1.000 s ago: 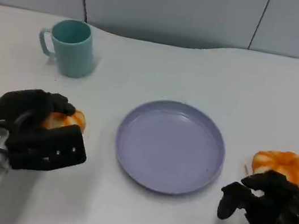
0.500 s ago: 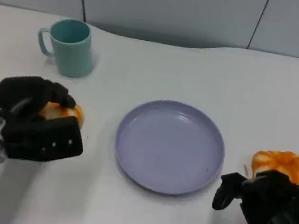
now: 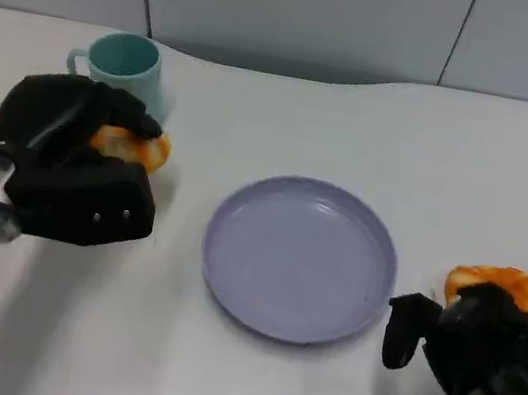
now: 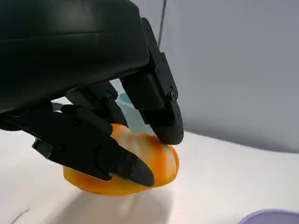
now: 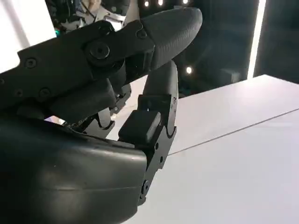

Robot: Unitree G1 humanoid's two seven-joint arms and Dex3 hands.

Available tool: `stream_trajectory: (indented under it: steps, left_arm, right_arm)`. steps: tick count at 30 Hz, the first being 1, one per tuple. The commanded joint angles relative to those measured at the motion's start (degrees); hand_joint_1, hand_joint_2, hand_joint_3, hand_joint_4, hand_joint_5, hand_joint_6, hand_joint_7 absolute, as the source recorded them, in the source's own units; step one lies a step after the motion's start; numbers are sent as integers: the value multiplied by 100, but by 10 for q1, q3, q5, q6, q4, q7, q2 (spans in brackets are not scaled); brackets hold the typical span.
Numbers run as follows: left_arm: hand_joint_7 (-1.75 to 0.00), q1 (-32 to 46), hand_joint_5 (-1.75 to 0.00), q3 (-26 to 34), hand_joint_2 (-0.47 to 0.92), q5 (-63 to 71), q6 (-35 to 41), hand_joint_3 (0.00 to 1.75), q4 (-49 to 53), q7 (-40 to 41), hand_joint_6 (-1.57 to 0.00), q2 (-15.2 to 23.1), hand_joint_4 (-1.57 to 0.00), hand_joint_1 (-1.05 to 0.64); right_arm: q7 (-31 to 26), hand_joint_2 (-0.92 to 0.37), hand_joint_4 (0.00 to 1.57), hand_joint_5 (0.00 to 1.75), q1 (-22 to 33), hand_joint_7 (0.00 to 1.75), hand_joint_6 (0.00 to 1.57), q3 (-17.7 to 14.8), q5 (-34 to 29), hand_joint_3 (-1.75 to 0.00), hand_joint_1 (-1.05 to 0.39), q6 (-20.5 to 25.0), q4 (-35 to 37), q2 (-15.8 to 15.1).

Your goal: Grasp the bread from the table and place it into the plate.

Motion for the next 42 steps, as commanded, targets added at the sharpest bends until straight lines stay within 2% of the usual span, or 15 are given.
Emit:
stream_trajectory:
  steps: [1,3,4,5,7,13,18,21,23,29,34,37,40,41,42]
  left_arm:
    - [-14,-19,-99,-3,82,3,-31,0,-9,30,-115,-4,-102,-24]
    - [-14,-20,-117,-4,82,4,-34,0,-9,35,-116,-6,-98,-25]
    - [-14,-21,-119,-4,82,3,-42,0,-9,37,-116,-13,-97,-25]
    - [-14,-24,-104,-5,82,2,-48,0,-11,39,-117,-23,-99,-26]
    - [-14,-27,-94,-8,82,4,-58,0,-13,45,-117,-37,-102,-27]
    - [-14,-33,-89,-29,80,20,-87,0,-13,65,-118,-72,-104,-27]
    - [-15,-29,-106,-46,80,26,-123,0,-11,52,-118,-106,-103,-28]
    - [-15,-31,-80,-65,81,40,-135,0,-13,51,-118,-119,-102,-28]
    - [-15,-32,-74,-71,80,43,-136,0,-13,52,-118,-127,-106,-27]
    - [-15,-38,-72,-84,79,55,-145,0,-14,68,-119,-145,-105,-28]
    - [-15,-44,-70,-95,79,63,-144,0,-13,66,-119,-154,-103,-28]
    - [-15,-44,-69,-97,79,65,-142,0,-11,61,-119,-156,-104,-29]
    - [-3,-43,-47,-94,76,57,-115,0,-9,13,-95,-157,-76,-49]
    - [-1,-44,-38,-92,77,54,-109,1,-9,-4,-77,-155,-60,-57]
    - [-1,-43,-34,-89,77,51,-106,1,-10,-15,-70,-155,-53,-61]
  right_arm:
    - [0,-92,88,129,-7,53,98,1,2,-6,-56,21,-9,-7]
    - [-2,-92,88,128,-6,52,99,3,0,-6,-56,26,-13,-7]
    - [1,-92,88,128,-7,52,99,5,-2,-6,-56,28,-12,-9]
    - [-1,-92,88,127,-6,52,99,6,-3,-6,-57,32,-13,-9]
    - [-2,-92,88,125,-5,53,100,7,-4,-5,-57,37,-15,-8]
    - [-8,-92,87,120,-4,52,98,9,-7,-8,-58,37,-20,-4]
    - [-16,-92,87,120,1,51,97,9,-5,-8,-57,34,-25,6]
    - [-16,-92,80,133,2,57,94,12,-9,-10,-56,34,-25,5]
    - [-20,-92,79,136,3,60,93,16,-12,-10,-55,42,-28,3]
    - [-49,-92,71,154,16,77,87,41,-30,-6,-53,97,-51,-10]
    - [-51,-92,68,157,26,62,90,45,-24,-1,-51,118,-73,-7]
    - [-54,-92,66,156,27,60,90,49,-27,-2,-52,124,-78,-10]
    - [-56,-92,69,152,30,59,91,53,-29,-2,-53,126,-85,-11]
    - [-54,-92,67,152,30,58,89,54,-28,-4,-52,130,-84,-12]
    - [-52,-92,67,152,29,58,89,54,-28,-4,-52,133,-83,-13]
